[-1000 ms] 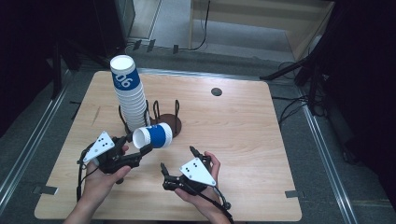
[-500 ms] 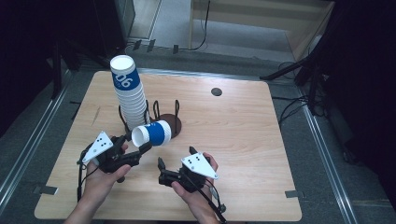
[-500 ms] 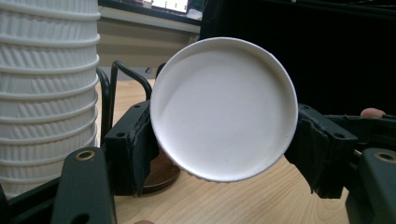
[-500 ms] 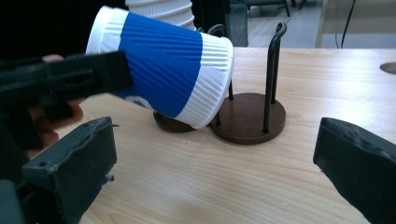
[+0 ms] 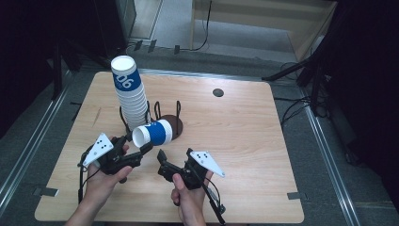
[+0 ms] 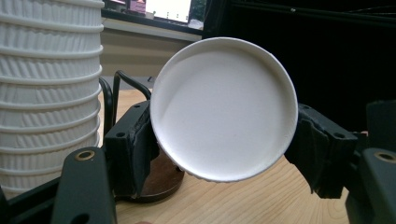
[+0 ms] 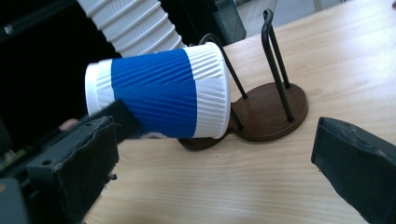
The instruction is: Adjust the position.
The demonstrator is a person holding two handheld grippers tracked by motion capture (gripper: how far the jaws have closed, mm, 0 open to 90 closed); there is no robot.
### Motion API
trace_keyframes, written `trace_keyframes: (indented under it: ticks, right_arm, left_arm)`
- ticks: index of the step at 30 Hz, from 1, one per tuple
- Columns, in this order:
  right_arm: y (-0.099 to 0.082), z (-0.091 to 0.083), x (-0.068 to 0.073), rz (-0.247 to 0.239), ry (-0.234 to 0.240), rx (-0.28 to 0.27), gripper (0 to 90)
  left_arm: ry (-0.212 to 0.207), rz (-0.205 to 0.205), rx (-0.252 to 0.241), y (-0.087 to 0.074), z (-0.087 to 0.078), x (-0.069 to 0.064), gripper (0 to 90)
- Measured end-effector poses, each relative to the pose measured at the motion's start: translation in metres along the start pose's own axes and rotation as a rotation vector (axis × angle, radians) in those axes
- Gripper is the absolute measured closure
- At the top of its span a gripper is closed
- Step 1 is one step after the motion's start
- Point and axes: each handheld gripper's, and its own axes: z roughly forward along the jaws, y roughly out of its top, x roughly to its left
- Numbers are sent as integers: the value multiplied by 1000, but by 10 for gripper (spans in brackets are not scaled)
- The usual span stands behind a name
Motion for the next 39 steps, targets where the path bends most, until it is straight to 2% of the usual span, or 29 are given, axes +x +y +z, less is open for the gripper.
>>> trace_keyframes:
  ticks: [4,5,6,7,9,10,11,13,14,15,16,17,23,28,29,33,34,35,36,37,39]
  right_arm:
    - [2,1,-1,143,6,-9,13]
    - [2,1,-1,143,6,-9,13]
    - [3,2,-1,205,13,-15,17]
    - [3,2,-1,205,13,-15,17]
    - [4,2,0,244,13,-23,17]
    - [4,3,2,270,-3,-36,17]
    - [4,3,2,270,-3,-36,17]
    - [4,4,3,330,-10,-46,17]
    - [4,4,3,330,-10,-46,17]
    - [4,5,4,388,-11,-39,17]
    - [4,6,3,409,-4,-37,17]
    - [4,6,3,409,-4,-37,17]
    - [4,10,4,570,27,-12,17]
    - [6,12,3,683,39,9,22]
    - [7,12,2,725,52,14,22]
    - [8,12,1,753,61,12,22]
    - [8,14,-1,783,78,24,22]
    - [8,14,-1,783,78,24,22]
    - [8,16,-2,821,92,42,22]
    - [8,16,-2,821,92,42,22]
    - [9,18,-3,851,109,51,22]
  left_arm:
    - [-1,-7,-4,-1,1,-1,293]
    - [-2,0,-3,-2,1,-1,293]
    - [-2,3,-7,-2,1,-1,293]
    - [-2,2,-11,-3,2,-2,293]
    - [-9,-1,-18,-3,2,-2,293]
    - [-10,-1,-21,-3,2,-3,293]
    - [-11,0,-23,-3,3,-4,293]
    - [-16,-1,-28,-4,3,-5,293]
    - [-20,-2,-29,-5,4,-5,293]
    - [-22,-1,-30,-5,4,-6,293]
    - [-29,5,-34,-6,5,-8,293]
    - [-29,5,-34,-6,5,-8,293]
    - [-42,13,-52,-9,7,-14,293]
    - [-49,18,-58,-10,8,-17,293]
    - [-50,15,-62,-10,8,-18,293]
    - [-54,22,-65,-10,9,-19,293]
    - [-55,21,-65,-10,9,-20,293]
    - [-56,21,-63,-11,9,-20,293]
    - [-56,22,-63,-11,9,-20,293]
    - [-56,25,-61,-11,10,-20,293]
    - [-57,25,-63,-11,10,-20,293]
